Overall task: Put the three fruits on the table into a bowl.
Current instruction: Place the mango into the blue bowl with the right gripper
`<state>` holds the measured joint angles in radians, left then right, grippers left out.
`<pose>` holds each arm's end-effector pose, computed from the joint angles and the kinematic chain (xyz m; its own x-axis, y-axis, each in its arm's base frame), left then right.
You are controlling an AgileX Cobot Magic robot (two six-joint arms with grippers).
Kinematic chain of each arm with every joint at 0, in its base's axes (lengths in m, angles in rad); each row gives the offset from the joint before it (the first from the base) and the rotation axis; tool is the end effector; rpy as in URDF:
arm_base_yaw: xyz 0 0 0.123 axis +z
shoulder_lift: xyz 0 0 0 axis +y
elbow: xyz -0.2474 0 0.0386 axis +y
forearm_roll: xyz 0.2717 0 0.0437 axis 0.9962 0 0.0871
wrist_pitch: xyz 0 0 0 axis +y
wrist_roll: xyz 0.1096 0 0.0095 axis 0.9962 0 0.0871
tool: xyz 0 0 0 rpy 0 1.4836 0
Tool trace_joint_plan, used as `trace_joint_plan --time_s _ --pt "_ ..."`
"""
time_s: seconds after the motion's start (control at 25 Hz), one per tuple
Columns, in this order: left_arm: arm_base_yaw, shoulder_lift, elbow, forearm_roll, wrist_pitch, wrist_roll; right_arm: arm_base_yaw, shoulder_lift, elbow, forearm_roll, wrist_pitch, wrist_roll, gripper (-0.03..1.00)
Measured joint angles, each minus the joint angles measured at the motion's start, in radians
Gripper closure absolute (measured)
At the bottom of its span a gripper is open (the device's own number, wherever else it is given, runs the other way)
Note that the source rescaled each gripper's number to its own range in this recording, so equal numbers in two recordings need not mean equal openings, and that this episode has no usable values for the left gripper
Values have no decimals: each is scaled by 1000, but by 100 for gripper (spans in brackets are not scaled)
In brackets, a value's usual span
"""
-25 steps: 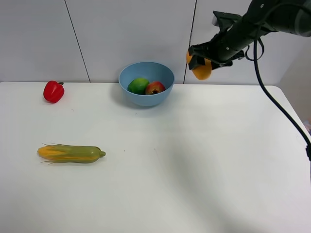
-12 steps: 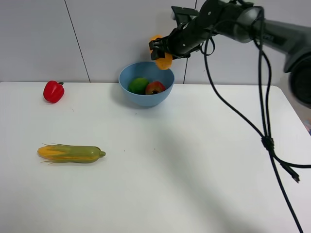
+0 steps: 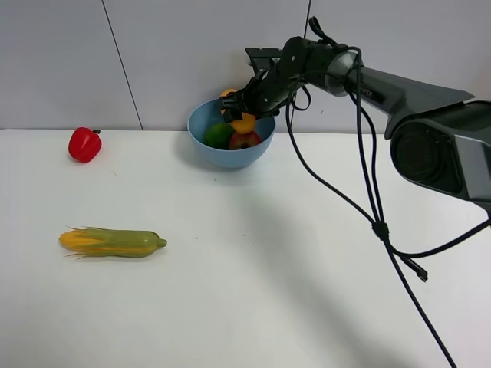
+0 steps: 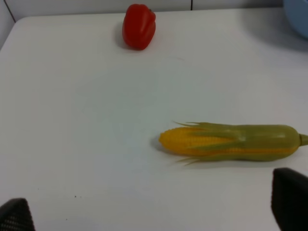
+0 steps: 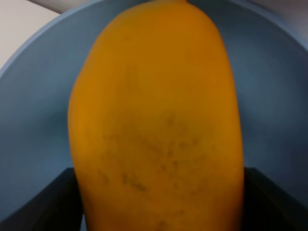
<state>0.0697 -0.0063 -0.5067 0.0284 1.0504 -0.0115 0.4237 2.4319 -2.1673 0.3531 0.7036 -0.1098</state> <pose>0.0663 0.0073 0.2836 -0.4342 -0.0277 -0.9004 -0.0906 0.9958 0.0131 0.4978 0.2515 0.1455 -0.7630 -0.1694 -0.6238 -0.4163 0.8671 0.2737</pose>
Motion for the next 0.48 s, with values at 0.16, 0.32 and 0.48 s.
trace_joint_plan --time_s 0.16,0.32,0.48 --pt "0 0 0 0 0 0 0 0 0 -47 -10 7 95" --pt "0 0 0 0 0 0 0 0 0 -29 -9 8 40" --pt "0 0 0 0 0 0 0 -10 0 -10 13 8 2"
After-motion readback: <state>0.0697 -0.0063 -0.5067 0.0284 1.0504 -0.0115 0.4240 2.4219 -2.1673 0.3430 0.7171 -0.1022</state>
